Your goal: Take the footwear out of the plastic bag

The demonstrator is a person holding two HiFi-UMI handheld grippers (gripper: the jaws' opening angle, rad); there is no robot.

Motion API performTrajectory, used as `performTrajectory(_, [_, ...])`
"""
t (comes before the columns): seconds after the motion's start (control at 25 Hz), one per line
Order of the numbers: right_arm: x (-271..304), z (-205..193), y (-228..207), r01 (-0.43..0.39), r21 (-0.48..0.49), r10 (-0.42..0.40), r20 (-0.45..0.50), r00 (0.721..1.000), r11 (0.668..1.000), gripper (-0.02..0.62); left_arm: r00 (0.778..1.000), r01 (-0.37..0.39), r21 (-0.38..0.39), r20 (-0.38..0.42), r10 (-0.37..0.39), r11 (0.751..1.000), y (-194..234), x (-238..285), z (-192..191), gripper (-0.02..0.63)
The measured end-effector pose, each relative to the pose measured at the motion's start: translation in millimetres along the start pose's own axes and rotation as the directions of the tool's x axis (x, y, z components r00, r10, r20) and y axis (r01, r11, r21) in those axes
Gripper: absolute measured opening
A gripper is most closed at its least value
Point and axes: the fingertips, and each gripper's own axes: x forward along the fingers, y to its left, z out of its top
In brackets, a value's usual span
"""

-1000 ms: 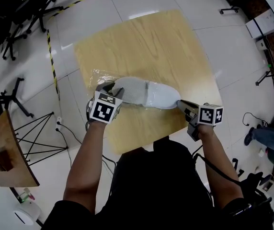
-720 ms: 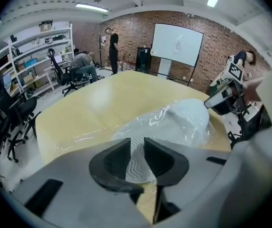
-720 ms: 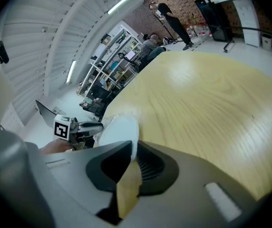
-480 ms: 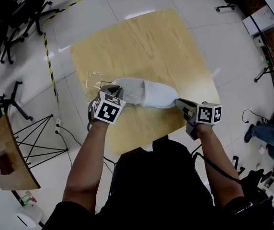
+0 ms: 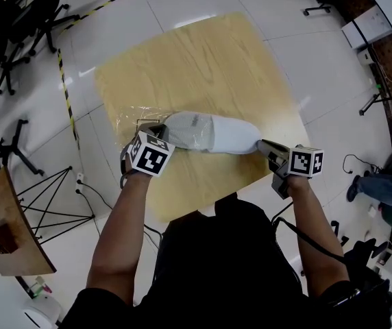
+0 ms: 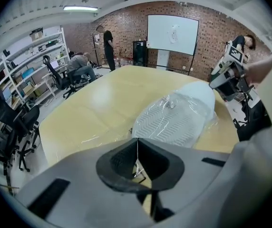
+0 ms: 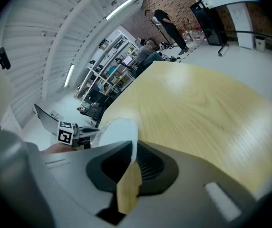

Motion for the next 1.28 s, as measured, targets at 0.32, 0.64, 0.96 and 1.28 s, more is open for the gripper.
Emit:
performTrajectory(0.32, [-18.2,-2.1,-15.6,0.014,0.017,-0.014,-0.004,1.0,1.0,0.035,0.998,-0.044,0.01,-0.046,0.044,0.999,19.9,2.9,-12.4,0.011])
performTrajectory(0.64, [-23.8,-6.9,-25.7,0.011,0.052,-0.011,0.0,1.0,0.999,0.035,0.992,-0.088,-0.008,-0.087,0.087,0.996,47.0,2.6,-27.9,0.009])
performTrajectory(0.96, [-33.9,-10.8,-31.6,0.033,0.028,-0.033,-0.011,0.999,0.999,0.035,0.983,-0.14,-0.025,-0.126,0.136,0.99,80.9,0.0,-38.3,0.008])
performTrajectory(1.28, [-50.8,-22.9,-38.1,0.051,-0.019,-0.052,-0.056,0.997,0.999,0.035,0.964,-0.219,-0.088,-0.175,0.201,0.972,137.1,-1.8,-44.3,0.008])
